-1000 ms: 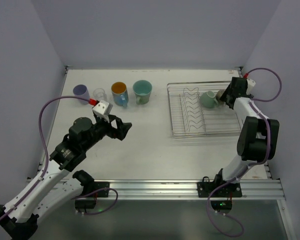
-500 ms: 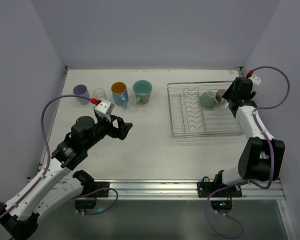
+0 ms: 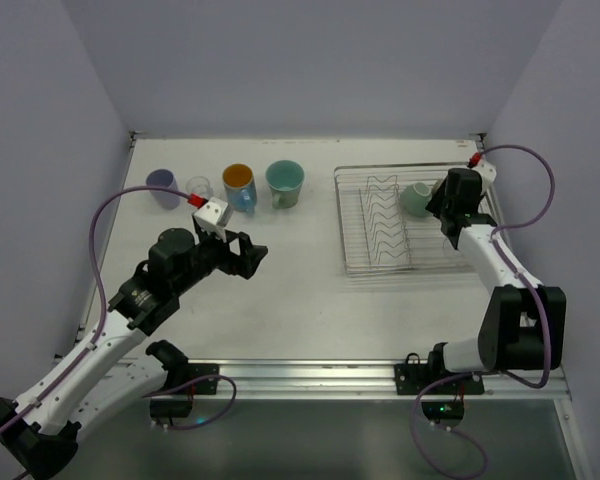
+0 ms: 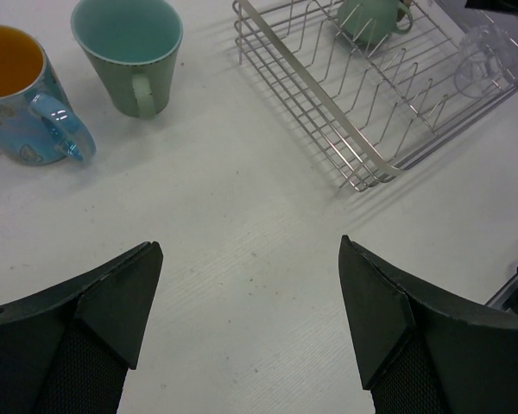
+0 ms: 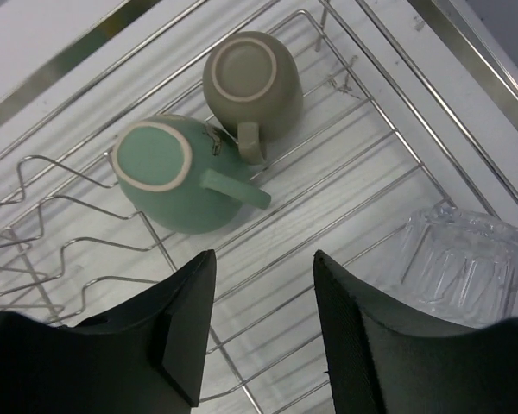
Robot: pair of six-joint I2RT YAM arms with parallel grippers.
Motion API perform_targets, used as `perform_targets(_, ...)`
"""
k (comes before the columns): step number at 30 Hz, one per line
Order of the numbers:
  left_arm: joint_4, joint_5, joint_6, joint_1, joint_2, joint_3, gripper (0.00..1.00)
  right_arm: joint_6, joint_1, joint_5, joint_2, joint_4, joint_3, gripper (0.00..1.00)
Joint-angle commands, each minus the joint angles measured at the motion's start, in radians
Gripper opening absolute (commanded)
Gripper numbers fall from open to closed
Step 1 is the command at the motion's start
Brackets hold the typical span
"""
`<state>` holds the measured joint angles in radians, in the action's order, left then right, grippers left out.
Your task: Unload the cups from the dish rack
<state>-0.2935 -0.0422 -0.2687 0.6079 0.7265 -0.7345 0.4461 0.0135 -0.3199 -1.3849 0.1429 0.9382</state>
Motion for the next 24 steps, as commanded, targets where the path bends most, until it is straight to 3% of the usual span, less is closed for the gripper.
perform_targets(1,0.054,-0.015,0.006,-0.008,-0.006,-0.009,0.89,0.011,0.015,-0.085,-0.005,-0.005,0.007,0.53)
perform_targets(3,0.053,-0.019,0.008,-0.01,0.001,-0.011,0.89,0.019,0.032,-0.096,-0.006,0.049,0.027,0.64)
perform_targets(5,0.056,-0.03,0.009,-0.011,0.002,-0.013,0.89,0.02,0.042,-0.145,0.003,0.084,0.028,0.82)
perform_targets(8,0.054,-0.035,0.011,-0.008,-0.006,-0.009,0.89,0.046,0.049,-0.189,0.032,0.124,0.005,0.96)
perform_targets(16,0.022,0.027,0.023,0.07,-0.065,-0.011,0.89,0.106,0.097,-0.255,0.044,0.253,0.001,0.95)
perform_targets(24,0.007,0.073,0.029,0.151,-0.108,-0.009,0.89,0.143,0.141,-0.202,-0.046,0.299,0.022,0.99)
